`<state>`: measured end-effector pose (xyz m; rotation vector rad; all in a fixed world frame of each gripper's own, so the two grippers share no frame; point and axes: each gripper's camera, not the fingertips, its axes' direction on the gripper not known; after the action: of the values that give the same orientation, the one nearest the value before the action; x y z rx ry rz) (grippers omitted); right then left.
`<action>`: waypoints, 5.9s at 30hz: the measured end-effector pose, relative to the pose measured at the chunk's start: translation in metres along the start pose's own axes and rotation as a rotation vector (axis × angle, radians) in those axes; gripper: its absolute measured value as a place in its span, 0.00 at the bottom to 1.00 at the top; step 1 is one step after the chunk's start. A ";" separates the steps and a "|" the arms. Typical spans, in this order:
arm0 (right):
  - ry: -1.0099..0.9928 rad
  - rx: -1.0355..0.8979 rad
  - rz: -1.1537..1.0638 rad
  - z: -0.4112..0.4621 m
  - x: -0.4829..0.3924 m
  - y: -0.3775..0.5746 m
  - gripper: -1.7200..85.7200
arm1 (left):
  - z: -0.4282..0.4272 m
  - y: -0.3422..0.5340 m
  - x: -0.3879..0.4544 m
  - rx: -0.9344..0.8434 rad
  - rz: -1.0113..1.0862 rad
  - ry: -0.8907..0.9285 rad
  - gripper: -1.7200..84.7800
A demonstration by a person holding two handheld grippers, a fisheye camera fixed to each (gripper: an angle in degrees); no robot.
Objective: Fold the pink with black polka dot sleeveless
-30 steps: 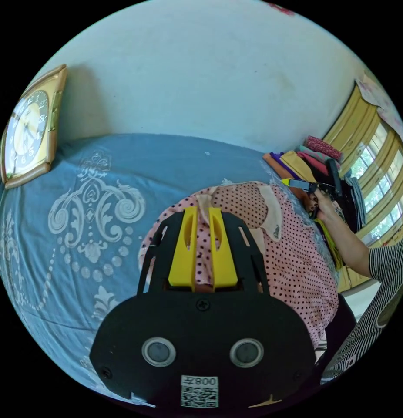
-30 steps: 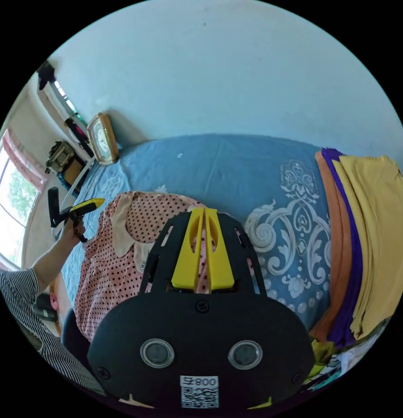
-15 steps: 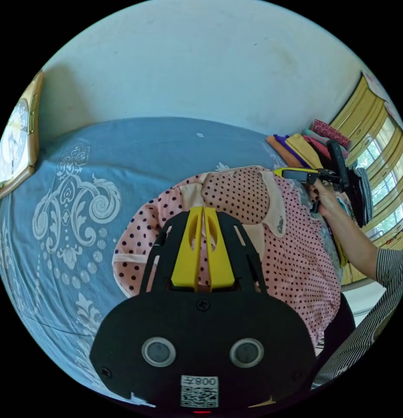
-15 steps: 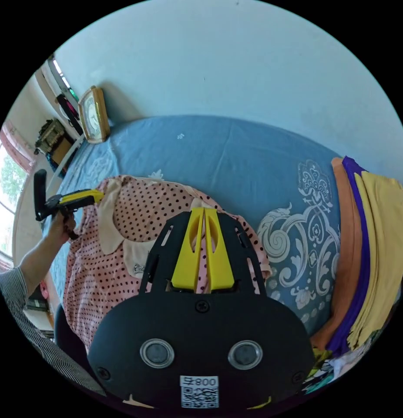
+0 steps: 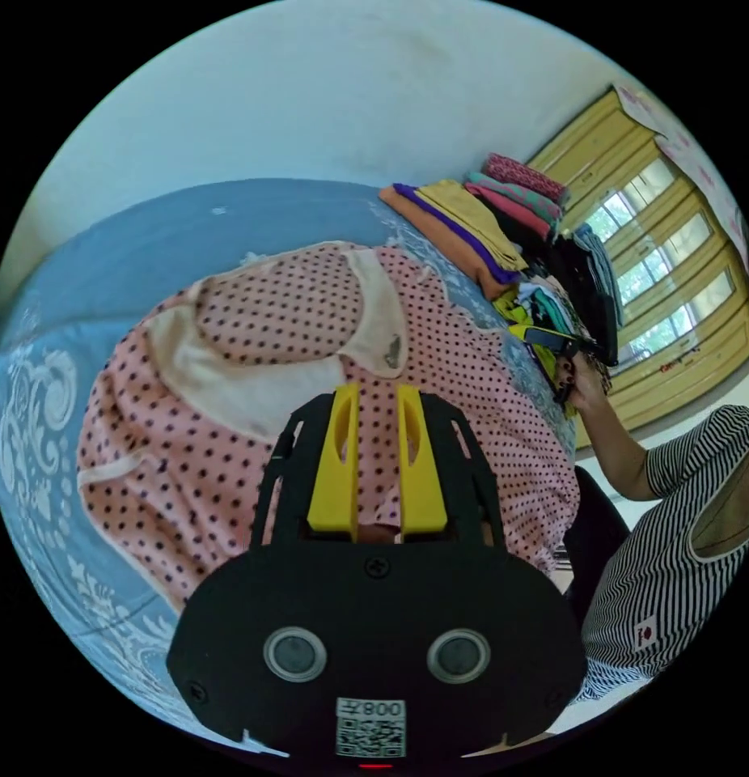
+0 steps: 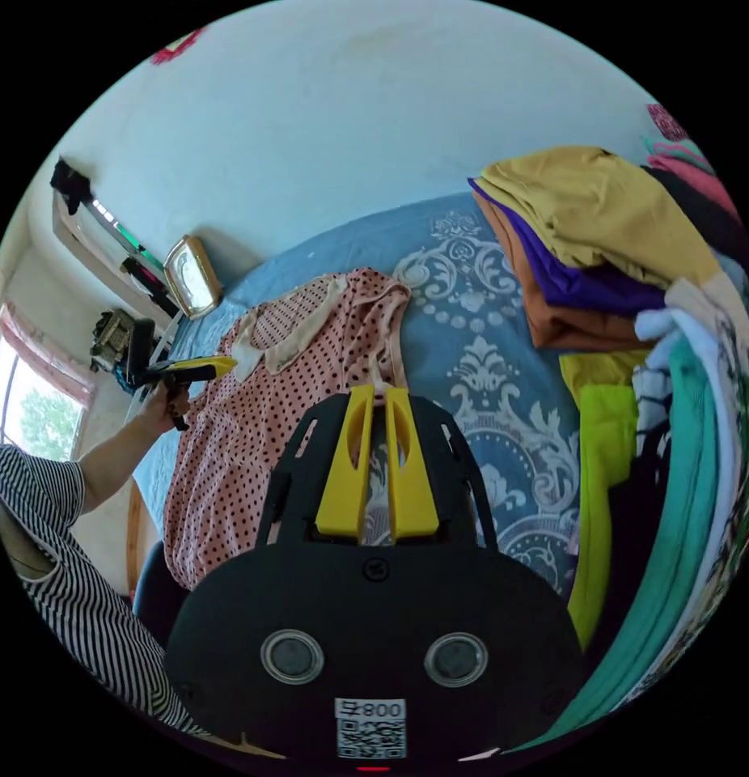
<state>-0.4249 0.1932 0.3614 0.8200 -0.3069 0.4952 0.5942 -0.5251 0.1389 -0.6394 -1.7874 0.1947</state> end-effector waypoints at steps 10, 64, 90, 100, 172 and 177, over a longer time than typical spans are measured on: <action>-0.032 0.042 -0.009 -0.025 0.020 0.068 0.11 | -0.021 -0.202 0.118 -0.070 0.136 -0.018 0.12; -0.237 -0.026 -0.275 -0.046 -0.006 0.064 0.03 | -0.183 -0.358 0.080 0.015 -0.319 0.173 0.04; -0.158 -0.217 -0.379 -0.034 -0.037 -0.009 0.04 | -0.065 -0.327 0.112 -0.069 -0.112 0.011 0.03; -0.200 -0.239 -0.467 -0.063 -0.039 -0.036 0.03 | -0.009 -0.290 0.106 -0.028 -0.168 0.047 0.02; 0.314 -0.262 -0.219 -0.179 -0.287 -0.341 0.08 | 0.491 0.568 0.241 0.561 -0.812 -0.052 0.12; 0.253 -0.251 -0.231 -0.170 -0.339 -0.366 0.08 | 0.536 0.576 0.232 0.550 -0.805 -0.054 0.12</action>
<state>-0.5045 0.0080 -0.1257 0.5332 -0.0372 0.3305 0.2392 0.1771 -0.0919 0.4853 -1.7971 0.1368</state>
